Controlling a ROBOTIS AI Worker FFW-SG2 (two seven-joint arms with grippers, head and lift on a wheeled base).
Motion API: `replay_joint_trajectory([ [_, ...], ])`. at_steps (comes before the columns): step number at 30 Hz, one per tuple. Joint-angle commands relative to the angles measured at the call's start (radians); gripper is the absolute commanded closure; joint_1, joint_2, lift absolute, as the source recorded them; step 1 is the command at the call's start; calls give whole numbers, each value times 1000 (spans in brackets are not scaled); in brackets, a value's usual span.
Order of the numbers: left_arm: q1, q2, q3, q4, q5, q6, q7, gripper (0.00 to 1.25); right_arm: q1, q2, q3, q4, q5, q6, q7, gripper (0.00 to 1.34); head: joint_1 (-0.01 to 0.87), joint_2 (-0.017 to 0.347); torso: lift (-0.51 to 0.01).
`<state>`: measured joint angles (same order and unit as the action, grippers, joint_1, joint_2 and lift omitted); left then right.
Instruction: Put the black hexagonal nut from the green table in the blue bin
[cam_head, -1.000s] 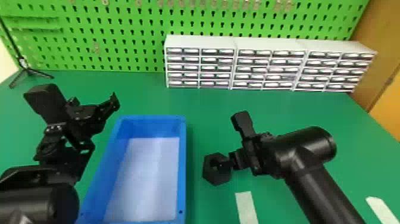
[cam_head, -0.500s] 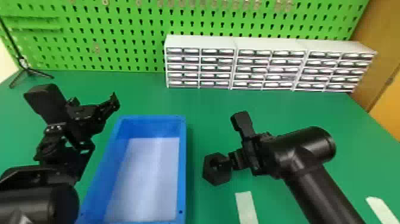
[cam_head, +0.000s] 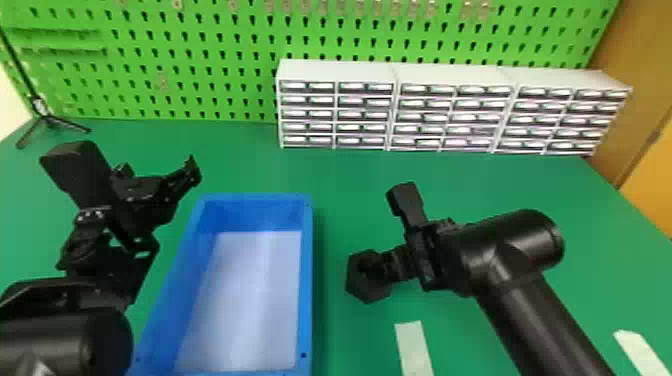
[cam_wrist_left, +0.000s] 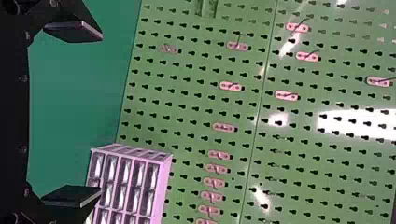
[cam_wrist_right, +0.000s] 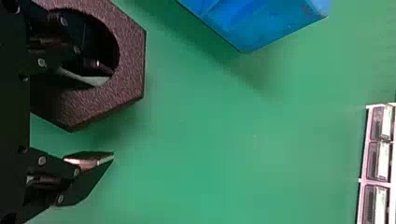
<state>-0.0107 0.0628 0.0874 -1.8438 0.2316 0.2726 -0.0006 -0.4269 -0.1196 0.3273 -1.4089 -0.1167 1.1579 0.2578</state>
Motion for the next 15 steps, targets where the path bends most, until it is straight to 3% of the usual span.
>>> replay_joint_trajectory([
  [1,0,0,0,0,0,-1,-1,125,0,0,2,1,2,0,0,713,692,8,-97],
  [9,0,0,0,0,0,-1,1,125,-3,0,12,1,12,0,0,972,692,8,-97],
  [15,0,0,0,0,0,0,-1,125,-3,1,13,1,14,-3,0,983,692,8,-97],
])
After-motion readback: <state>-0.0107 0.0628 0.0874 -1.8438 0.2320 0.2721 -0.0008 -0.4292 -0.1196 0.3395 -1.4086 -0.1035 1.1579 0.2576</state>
